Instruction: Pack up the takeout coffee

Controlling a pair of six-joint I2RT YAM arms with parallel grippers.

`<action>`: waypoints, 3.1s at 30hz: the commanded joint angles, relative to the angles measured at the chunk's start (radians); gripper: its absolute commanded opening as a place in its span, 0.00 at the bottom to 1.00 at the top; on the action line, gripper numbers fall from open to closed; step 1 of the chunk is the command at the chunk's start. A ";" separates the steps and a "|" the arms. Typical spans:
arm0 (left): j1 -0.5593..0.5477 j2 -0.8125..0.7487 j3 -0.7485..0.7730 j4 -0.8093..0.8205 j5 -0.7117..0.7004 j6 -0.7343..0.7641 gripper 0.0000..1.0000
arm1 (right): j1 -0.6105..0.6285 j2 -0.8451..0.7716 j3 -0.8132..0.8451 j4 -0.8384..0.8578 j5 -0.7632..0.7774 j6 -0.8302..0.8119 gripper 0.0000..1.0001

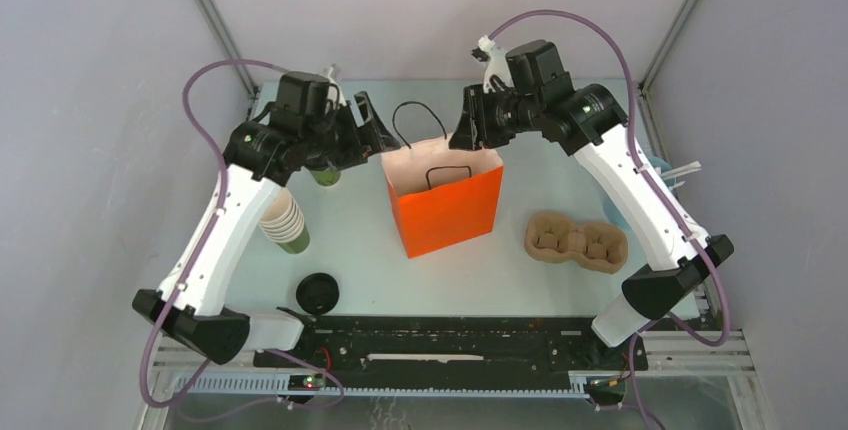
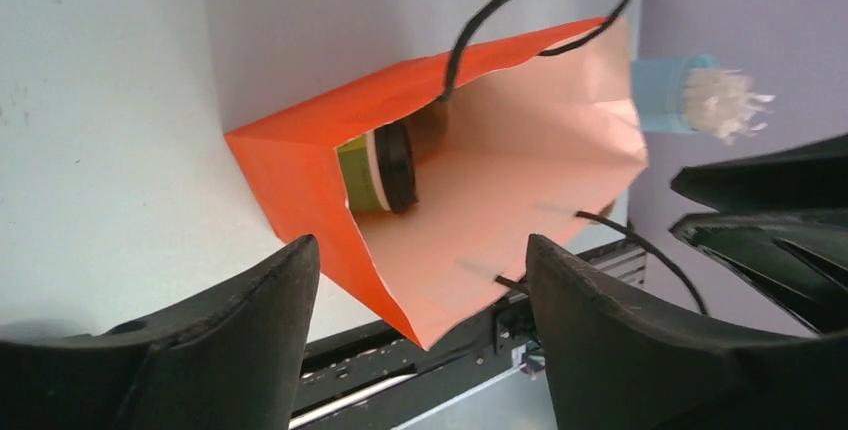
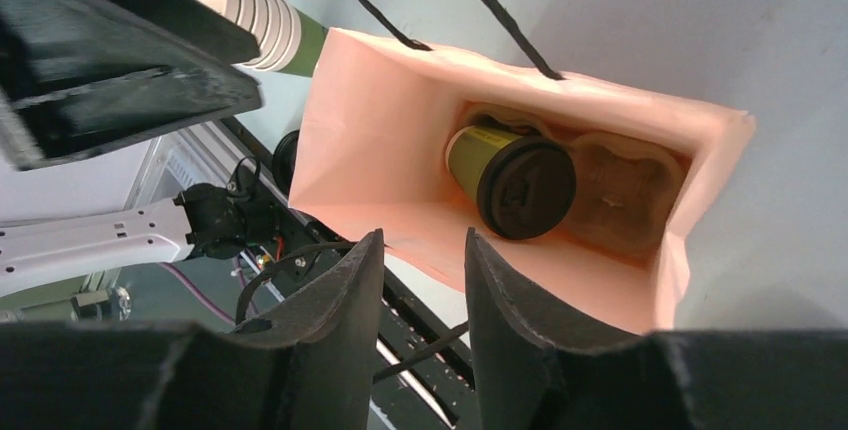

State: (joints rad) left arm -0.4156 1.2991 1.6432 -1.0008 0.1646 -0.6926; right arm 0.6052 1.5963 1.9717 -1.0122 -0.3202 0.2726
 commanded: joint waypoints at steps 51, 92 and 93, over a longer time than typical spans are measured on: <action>-0.455 -0.316 -0.615 0.453 -0.466 -0.080 0.00 | 0.348 -0.493 -0.632 0.248 0.447 0.186 0.51; -0.592 -0.610 -0.938 0.666 -0.697 -0.237 0.00 | 0.485 -0.448 -0.862 0.500 0.676 0.113 0.50; -0.597 -0.607 -0.932 0.664 -0.692 -0.236 0.00 | 0.493 -0.469 -0.892 0.526 0.676 0.109 0.48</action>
State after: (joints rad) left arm -0.9932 0.6945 0.7086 -0.2913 -0.5629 -0.9241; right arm 1.0641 1.2140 1.1683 -0.5739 0.3279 0.3622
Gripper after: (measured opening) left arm 0.006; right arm 0.510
